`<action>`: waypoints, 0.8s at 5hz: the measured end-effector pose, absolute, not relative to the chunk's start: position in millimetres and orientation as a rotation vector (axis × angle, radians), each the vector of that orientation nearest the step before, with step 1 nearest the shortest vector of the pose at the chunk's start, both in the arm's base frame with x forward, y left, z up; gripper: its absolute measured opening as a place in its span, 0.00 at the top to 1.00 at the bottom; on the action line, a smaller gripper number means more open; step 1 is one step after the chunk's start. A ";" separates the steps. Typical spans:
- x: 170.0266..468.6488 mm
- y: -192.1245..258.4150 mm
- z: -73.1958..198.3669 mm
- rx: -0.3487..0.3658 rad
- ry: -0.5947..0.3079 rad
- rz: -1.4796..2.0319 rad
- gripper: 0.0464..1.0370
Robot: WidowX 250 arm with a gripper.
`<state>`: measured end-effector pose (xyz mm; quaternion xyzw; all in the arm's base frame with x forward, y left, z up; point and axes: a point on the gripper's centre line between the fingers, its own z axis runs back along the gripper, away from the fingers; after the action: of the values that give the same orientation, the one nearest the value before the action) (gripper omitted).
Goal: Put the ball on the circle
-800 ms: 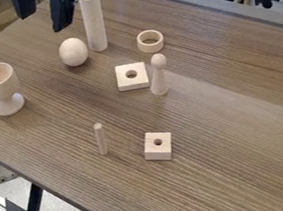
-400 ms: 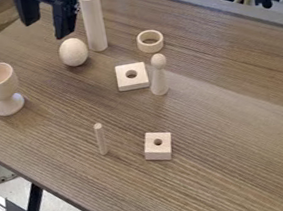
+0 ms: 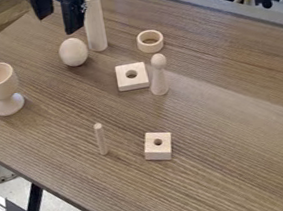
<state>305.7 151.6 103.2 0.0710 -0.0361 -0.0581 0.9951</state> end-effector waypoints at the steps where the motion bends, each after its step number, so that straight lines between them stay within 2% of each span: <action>1: 309.5 158.3 89.3 0.144 -0.092 -0.055 0.04; 4: 312.6 166.0 71.1 0.110 -0.135 0.058 0.04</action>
<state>312.6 166.0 71.1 0.0549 -0.0676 0.0288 0.9958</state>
